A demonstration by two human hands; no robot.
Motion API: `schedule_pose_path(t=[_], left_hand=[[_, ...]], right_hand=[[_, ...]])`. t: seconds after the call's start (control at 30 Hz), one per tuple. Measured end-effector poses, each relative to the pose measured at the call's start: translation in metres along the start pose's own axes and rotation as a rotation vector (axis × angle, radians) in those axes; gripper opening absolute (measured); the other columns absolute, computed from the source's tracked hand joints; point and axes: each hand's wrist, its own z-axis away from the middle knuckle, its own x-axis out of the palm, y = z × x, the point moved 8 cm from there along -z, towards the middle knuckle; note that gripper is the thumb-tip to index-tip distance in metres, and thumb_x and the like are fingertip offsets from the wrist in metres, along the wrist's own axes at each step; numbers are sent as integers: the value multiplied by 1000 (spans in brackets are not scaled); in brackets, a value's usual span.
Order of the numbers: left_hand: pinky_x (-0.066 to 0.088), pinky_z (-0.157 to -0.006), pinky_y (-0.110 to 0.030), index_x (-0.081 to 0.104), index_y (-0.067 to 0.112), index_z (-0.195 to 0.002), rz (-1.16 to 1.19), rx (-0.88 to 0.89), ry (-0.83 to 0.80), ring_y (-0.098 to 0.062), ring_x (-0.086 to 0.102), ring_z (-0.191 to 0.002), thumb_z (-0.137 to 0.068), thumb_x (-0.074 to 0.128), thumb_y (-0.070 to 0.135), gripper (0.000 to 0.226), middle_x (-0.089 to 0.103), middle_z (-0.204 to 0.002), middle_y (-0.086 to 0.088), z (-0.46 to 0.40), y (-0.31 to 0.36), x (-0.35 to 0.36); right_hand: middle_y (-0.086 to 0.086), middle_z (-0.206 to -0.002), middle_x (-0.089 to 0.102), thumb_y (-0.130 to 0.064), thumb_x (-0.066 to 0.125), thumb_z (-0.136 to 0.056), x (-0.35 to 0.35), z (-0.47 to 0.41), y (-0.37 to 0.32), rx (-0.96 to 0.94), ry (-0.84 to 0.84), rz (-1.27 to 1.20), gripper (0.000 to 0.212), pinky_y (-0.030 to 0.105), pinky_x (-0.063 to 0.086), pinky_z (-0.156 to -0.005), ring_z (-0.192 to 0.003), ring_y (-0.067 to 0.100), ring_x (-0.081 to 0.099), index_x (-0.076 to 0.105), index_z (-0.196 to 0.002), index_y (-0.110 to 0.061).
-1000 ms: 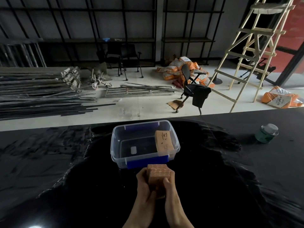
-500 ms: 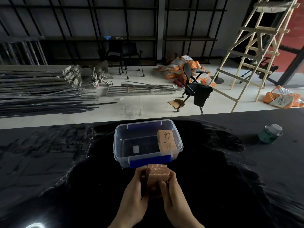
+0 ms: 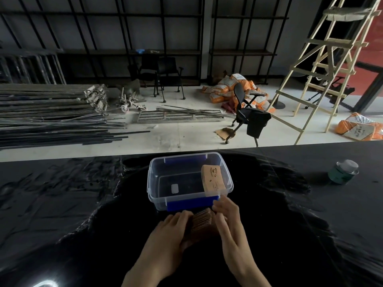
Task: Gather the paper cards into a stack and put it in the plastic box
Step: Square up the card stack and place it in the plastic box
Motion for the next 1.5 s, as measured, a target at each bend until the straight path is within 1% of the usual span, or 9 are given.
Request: schedule_pose_path(t=[0.17,0.27,0.5,0.63,0.77,0.93,1.13,1.37,1.5], left_hand=[[29,-121,-42,26,33,-153,-301,-16,-72,-20,40,-141,-90,68,22,76,47,-151,4,-5,2,3],[31,-119,-42,34,39,-145,-250,-31,-33,-20,39,-137,-89,65,15,69,49,-145,8,-5,2,3],[42,-104,-27,52,37,-135,1050,-238,311,-6,49,-131,-91,64,51,47,54,-137,8,25,-40,28],[54,-87,-34,67,30,-113,1202,-407,658,-13,68,-107,-98,43,46,33,74,-108,2,17,-32,32],[55,-73,-35,67,35,-107,1156,-439,783,-12,72,-86,-106,40,26,28,75,-86,0,17,-37,26],[56,-86,-41,62,36,-109,1013,-412,716,-17,72,-98,-106,39,15,32,76,-99,1,19,-44,30],[53,-88,-40,66,25,-117,1318,-418,733,-16,73,-103,-108,38,20,30,80,-104,0,17,-45,34],[59,-73,-40,62,38,-96,1045,-410,726,-17,71,-81,-105,38,15,35,73,-82,-3,10,-39,29],[60,-76,-46,60,29,-88,943,-403,712,-20,69,-82,-102,38,7,34,71,-86,-6,9,-42,30]], right_hand=[[-22,-108,72,-43,55,-104,23,-7,39,74,46,85,13,27,60,-80,-98,5,72,65,-108,-50],[-33,-105,66,-21,52,-107,32,3,64,99,145,269,39,16,56,-68,-86,0,70,57,-97,-59],[-11,-90,70,-23,47,-107,31,3,73,109,227,245,32,29,58,-64,-78,9,69,57,-91,-50],[-6,-88,72,-28,46,-108,30,5,78,176,267,131,29,38,60,-65,-78,12,70,64,-91,-43],[-23,-101,68,-40,44,-105,27,2,69,138,306,90,22,21,58,-66,-87,3,68,64,-99,-43],[-27,-99,68,-35,47,-105,31,1,73,108,276,237,25,18,54,-59,-76,5,70,60,-84,-32],[-22,-92,70,-35,46,-105,32,2,72,101,306,205,29,15,53,-59,-73,7,69,62,-81,-31],[-22,-91,70,-41,42,-103,28,2,71,73,311,258,30,19,55,-59,-70,7,69,60,-81,-34],[-2,-69,68,-22,50,-107,29,1,78,89,294,287,30,19,55,-56,-68,7,69,59,-80,-29]])
